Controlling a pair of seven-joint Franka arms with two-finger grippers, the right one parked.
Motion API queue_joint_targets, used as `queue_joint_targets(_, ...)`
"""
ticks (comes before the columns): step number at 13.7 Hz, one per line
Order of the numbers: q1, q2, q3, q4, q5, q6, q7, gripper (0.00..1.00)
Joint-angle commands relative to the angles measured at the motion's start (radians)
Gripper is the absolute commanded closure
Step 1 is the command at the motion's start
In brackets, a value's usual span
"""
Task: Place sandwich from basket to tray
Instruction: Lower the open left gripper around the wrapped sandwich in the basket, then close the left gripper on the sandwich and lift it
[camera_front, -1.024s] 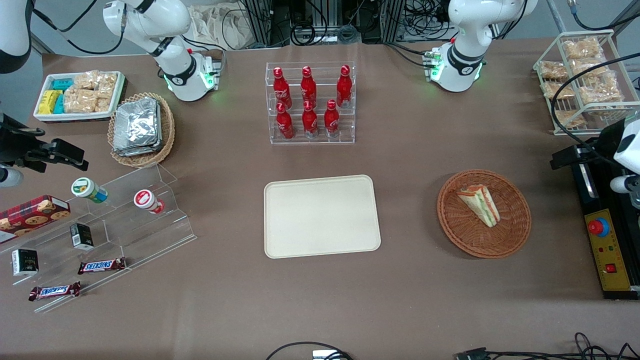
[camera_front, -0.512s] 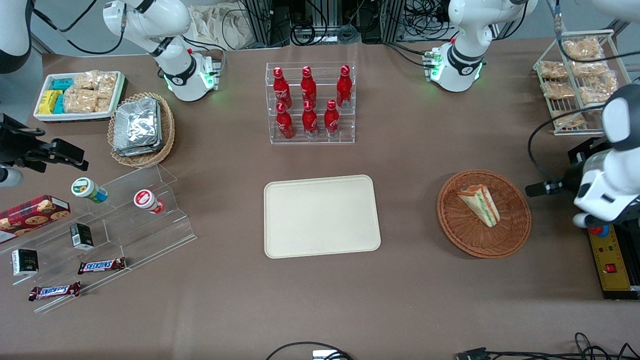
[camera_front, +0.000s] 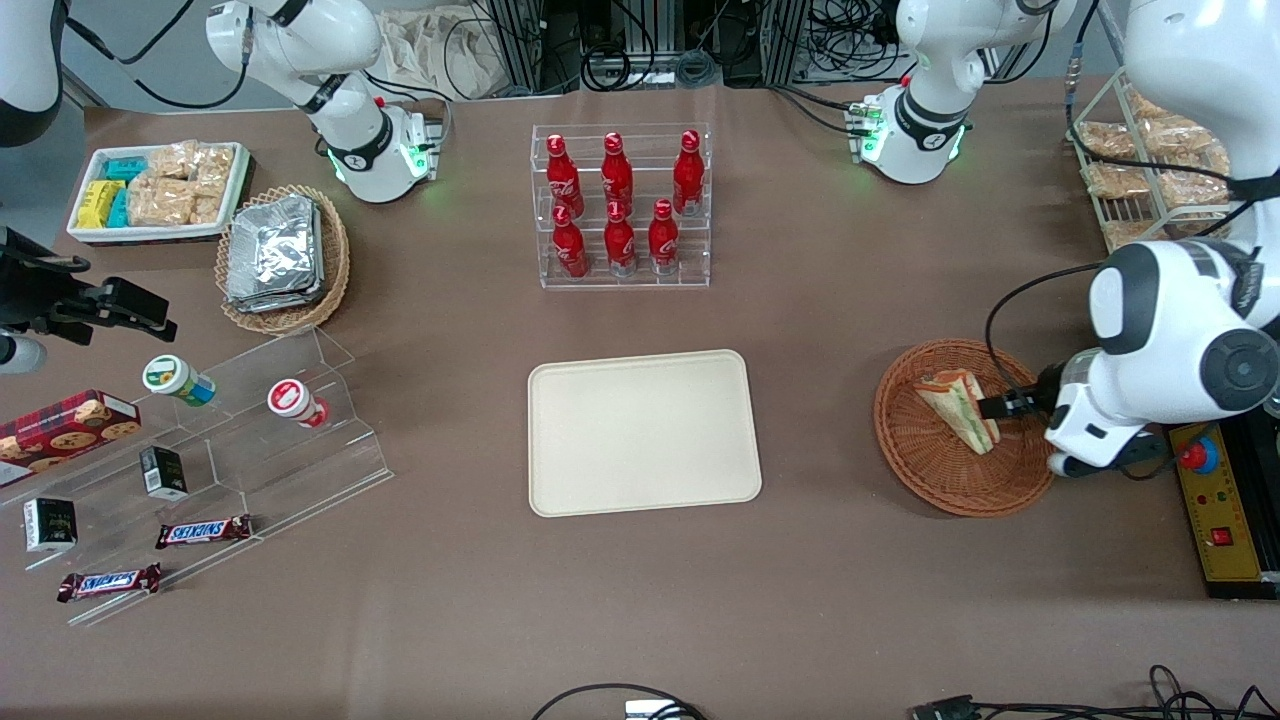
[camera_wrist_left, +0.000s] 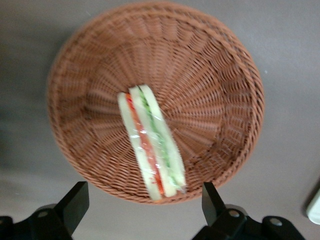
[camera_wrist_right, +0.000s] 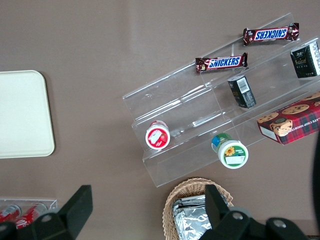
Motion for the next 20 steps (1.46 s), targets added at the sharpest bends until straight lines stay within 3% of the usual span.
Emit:
queue_joint_targets(1, -0.003, 0.052, 0.004, 0.001, -0.061, 0.013, -0.016, 0.00)
queue_joint_targets(6, 0.006, 0.081, 0.008, -0.008, -0.058, 0.016, -0.013, 0.00)
queue_joint_targets(13, 0.007, 0.090, 0.012, -0.140, -0.044, 0.193, -0.008, 0.01)
queue_joint_targets(14, 0.007, 0.090, 0.012, -0.157, -0.043, 0.210, -0.006, 0.06)
queue_joint_targets(18, 0.007, 0.081, 0.012, -0.186, -0.041, 0.250, 0.001, 0.75)
queue_joint_targets(19, 0.006, 0.079, 0.013, -0.186, -0.040, 0.250, 0.001, 0.85)
queue_joint_targets(20, 0.006, 0.073, 0.012, -0.184, -0.041, 0.247, 0.003, 0.87)
